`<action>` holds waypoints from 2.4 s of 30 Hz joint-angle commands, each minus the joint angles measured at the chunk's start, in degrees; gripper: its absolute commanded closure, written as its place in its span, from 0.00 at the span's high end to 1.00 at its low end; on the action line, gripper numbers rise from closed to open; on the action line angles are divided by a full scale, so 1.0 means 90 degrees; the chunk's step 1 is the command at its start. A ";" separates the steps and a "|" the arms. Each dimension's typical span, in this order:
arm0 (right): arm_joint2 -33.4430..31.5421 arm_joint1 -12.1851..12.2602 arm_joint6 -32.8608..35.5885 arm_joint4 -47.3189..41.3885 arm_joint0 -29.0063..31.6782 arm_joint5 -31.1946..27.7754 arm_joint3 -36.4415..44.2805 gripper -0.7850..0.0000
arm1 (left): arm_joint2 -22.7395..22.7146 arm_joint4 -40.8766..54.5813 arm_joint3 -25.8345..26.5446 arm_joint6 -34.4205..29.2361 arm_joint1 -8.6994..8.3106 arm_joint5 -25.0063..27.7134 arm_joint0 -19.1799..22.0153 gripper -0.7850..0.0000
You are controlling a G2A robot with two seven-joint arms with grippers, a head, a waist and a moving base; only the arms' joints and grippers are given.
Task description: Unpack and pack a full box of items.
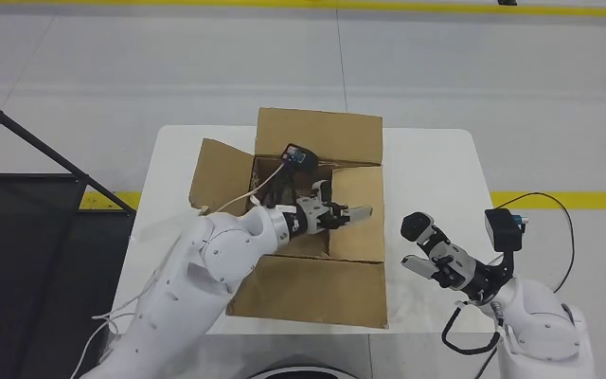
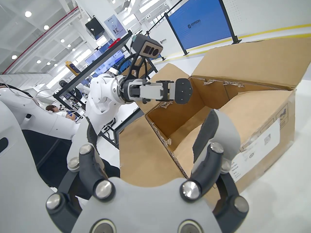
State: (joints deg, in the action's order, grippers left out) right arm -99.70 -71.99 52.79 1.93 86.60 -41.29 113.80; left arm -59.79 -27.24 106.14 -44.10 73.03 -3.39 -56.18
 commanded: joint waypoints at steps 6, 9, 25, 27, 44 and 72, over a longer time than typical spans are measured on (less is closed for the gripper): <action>0.0000 0.0000 0.0000 0.0000 0.0000 0.0000 0.0000 1.00 | 0.0069 0.0524 -0.0736 -0.0472 0.0060 -0.0691 0.0369 1.00; 0.0000 0.0000 0.0000 0.0000 0.0000 0.0000 0.0000 1.00 | 0.0024 0.0830 -0.0909 -0.0705 0.0064 -0.0797 0.0407 1.00; 0.0000 0.0000 0.0000 0.0000 0.0000 0.0000 0.0000 1.00 | 0.0137 0.1669 -0.1747 -0.0833 0.0112 -0.0501 0.0530 1.00; 0.0000 0.0000 0.0000 0.0000 0.0000 0.0000 0.0000 1.00 | 0.0171 0.1827 -0.1837 -0.0791 0.0129 -0.0444 0.0527 1.00; 0.0000 0.0000 0.0000 0.0000 0.0000 0.0000 0.0000 1.00 | 0.0374 0.2578 -0.2268 -0.0298 0.0235 0.0030 0.0490 1.00; -0.0865 0.0258 -0.1035 -0.0318 0.0721 -0.0342 0.0306 1.00 | 0.0769 0.2862 -0.1350 0.0159 0.0384 -0.0056 0.1160 1.00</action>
State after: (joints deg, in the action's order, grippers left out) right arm -106.77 -69.77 43.80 -0.66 92.57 -44.09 116.53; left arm -54.20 -1.62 94.85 -43.44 76.10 -3.90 -46.74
